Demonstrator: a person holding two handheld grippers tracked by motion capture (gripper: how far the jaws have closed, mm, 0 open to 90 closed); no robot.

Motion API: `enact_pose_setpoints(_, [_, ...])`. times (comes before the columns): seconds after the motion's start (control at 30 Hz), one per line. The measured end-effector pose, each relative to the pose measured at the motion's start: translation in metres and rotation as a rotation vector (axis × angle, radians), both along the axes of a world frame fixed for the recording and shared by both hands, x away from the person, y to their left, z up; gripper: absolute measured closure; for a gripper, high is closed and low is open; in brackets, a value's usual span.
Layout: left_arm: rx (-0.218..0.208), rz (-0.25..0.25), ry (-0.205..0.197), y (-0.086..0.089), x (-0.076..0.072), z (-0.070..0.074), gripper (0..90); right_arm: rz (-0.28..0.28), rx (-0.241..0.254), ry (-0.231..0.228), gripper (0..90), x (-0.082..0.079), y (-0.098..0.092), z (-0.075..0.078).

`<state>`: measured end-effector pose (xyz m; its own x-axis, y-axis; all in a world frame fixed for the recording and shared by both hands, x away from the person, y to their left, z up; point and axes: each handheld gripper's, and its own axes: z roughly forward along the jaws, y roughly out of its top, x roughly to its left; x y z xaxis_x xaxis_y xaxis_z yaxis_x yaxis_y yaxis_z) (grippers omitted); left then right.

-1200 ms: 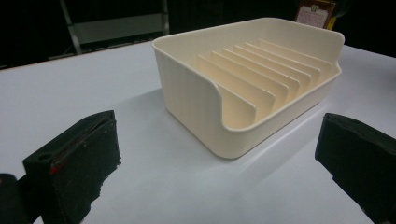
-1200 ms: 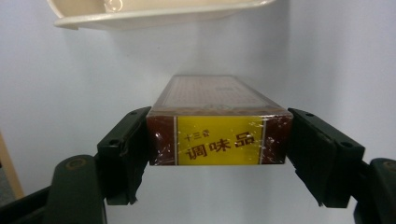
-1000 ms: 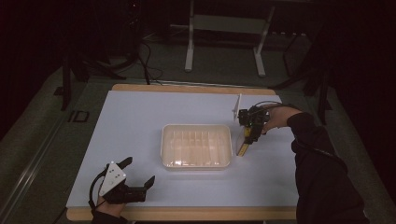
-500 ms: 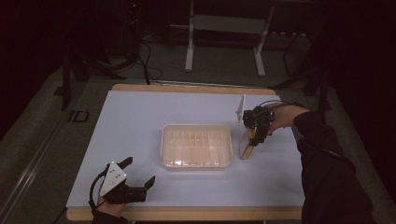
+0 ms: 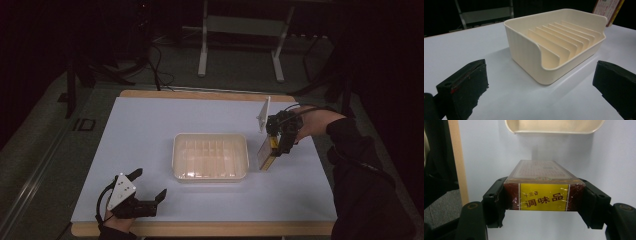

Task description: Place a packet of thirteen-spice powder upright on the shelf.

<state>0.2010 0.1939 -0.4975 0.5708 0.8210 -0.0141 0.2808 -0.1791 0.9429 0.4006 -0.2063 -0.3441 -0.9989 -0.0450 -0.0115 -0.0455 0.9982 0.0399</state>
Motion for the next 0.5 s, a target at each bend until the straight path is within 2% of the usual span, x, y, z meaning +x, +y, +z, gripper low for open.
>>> enact_pose_setpoints(0.13, [-0.001,-0.001,0.000,0.000,0.000,0.000,0.0,0.003,-0.005,-0.012,31.9,-0.004,0.002,0.009])
enact_pose_setpoints(0.3, [0.000,-0.001,0.002,0.000,0.000,0.000,0.0,0.012,0.003,-0.030,31.9,-0.013,0.005,0.030])
enact_pose_setpoints(0.5, [-0.001,-0.002,0.001,0.000,0.000,0.000,0.0,0.022,0.008,-0.040,31.9,-0.019,0.010,0.044])
